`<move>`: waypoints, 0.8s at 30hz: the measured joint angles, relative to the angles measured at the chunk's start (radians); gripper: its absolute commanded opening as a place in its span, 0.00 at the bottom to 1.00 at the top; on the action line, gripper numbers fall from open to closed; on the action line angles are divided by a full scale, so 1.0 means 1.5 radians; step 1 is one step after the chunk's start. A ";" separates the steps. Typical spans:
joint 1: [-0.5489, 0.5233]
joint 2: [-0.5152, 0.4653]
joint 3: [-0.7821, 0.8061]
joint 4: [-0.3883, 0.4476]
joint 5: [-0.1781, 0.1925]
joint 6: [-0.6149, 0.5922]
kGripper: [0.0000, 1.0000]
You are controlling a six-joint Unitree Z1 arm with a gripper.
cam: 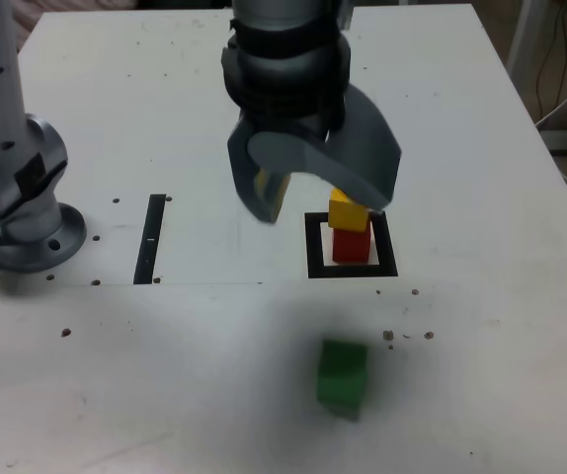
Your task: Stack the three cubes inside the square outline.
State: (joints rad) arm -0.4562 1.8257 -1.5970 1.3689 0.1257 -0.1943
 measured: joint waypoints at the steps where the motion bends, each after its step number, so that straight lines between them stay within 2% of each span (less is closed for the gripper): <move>1: -0.013 0.005 0.003 -0.004 -0.015 -0.010 0.99; 3: -0.031 0.018 0.007 -0.009 -0.037 -0.017 0.99; 6: -0.047 0.038 0.010 -0.030 -0.053 -0.046 0.99; 11: -0.084 0.076 0.011 -0.086 -0.068 -0.081 0.99; 15: -0.086 0.107 0.012 -0.124 -0.082 -0.084 0.99; 19: -0.089 0.128 0.019 -0.140 -0.093 -0.084 0.99; 24: -0.087 0.149 0.032 -0.150 -0.093 -0.084 0.96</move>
State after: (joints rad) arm -0.5862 2.0487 -1.5496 1.1436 -0.0143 -0.3209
